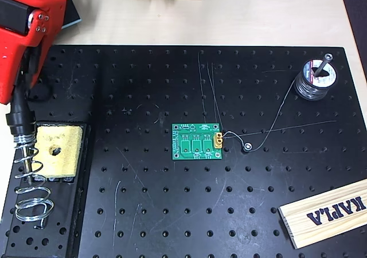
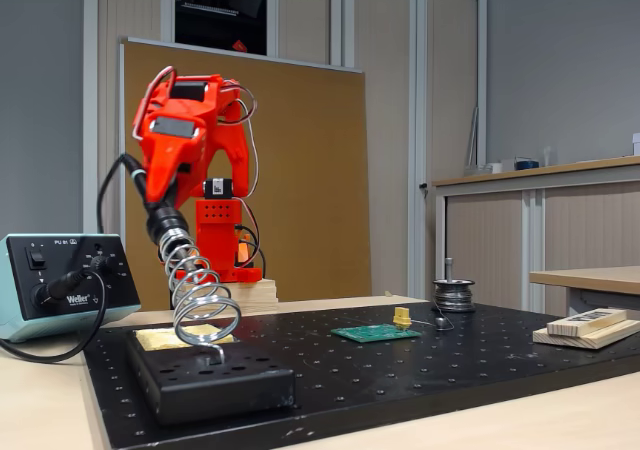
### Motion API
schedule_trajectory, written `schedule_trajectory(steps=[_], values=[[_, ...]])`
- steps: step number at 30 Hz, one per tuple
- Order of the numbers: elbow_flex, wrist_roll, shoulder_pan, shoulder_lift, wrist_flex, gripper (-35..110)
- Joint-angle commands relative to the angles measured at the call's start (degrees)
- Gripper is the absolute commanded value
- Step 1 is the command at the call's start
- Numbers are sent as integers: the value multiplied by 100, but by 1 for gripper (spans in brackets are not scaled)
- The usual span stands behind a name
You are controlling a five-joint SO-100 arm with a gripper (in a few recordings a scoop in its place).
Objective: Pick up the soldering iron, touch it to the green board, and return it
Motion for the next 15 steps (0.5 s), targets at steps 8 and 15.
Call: schedule_trajectory(steps=[8, 15], values=[[-466, 44, 53, -185, -132, 0], [-369, 141, -26, 18, 35, 0]])
